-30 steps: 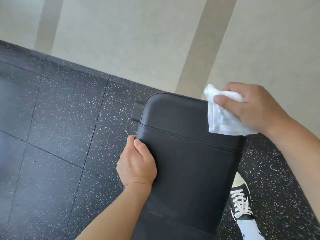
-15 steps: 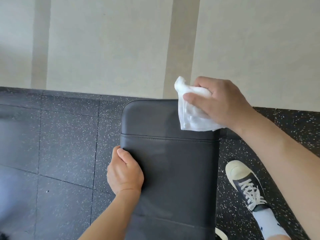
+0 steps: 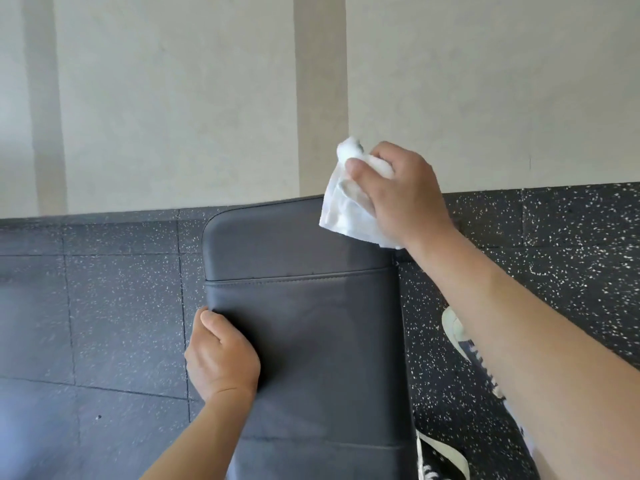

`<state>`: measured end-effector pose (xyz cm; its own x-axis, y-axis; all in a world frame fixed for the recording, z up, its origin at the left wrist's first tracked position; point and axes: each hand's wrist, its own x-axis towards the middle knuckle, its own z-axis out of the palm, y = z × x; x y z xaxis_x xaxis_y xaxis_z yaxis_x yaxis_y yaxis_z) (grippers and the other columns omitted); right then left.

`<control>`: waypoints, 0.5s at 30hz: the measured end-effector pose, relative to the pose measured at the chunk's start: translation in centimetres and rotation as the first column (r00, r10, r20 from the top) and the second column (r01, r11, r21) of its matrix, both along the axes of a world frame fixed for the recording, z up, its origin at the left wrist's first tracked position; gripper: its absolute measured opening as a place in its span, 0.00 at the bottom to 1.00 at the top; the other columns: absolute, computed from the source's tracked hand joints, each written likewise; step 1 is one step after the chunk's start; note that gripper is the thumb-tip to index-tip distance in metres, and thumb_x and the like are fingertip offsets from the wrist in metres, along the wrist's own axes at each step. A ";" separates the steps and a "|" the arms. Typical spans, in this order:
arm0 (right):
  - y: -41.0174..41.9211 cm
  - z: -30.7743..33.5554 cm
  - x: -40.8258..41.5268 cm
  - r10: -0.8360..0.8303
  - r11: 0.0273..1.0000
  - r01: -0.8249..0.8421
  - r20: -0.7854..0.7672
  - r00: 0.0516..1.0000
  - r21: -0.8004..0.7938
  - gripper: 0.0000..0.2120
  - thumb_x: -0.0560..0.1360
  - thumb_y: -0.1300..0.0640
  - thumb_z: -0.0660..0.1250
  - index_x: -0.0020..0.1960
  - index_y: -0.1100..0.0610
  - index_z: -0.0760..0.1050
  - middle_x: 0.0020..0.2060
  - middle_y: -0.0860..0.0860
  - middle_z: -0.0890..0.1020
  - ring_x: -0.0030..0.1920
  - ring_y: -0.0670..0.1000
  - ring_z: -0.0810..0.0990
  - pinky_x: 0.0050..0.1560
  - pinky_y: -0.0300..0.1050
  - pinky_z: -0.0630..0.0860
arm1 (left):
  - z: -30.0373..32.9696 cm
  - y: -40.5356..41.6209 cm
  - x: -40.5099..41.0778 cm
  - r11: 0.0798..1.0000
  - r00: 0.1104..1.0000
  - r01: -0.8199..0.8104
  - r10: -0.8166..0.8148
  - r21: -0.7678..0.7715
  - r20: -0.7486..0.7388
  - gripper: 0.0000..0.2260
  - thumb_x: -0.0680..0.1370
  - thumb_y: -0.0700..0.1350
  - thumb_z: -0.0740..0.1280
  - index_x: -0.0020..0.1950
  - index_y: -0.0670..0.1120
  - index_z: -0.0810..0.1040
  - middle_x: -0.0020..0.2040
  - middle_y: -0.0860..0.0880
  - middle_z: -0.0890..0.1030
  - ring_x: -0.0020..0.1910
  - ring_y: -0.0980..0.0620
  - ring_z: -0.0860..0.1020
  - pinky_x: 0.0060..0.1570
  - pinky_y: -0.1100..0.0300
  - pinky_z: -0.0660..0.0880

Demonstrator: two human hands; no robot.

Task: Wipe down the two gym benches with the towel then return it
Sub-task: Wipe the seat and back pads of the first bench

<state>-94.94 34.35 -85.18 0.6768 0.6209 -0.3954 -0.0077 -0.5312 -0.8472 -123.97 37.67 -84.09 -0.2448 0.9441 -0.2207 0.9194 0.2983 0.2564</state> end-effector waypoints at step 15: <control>-7.5 1.8 -4.4 0.334 0.917 -0.393 0.666 0.667 -0.067 0.11 0.78 0.50 0.70 0.44 0.57 0.76 0.35 0.49 0.73 0.34 0.54 0.72 0.34 0.47 0.68 | 0.5 -0.2 0.3 0.999 1.000 0.018 -0.019 -0.037 -0.009 0.18 0.79 0.57 0.42 0.39 0.50 0.64 0.33 0.51 0.68 0.39 0.38 0.69 0.42 0.46 0.65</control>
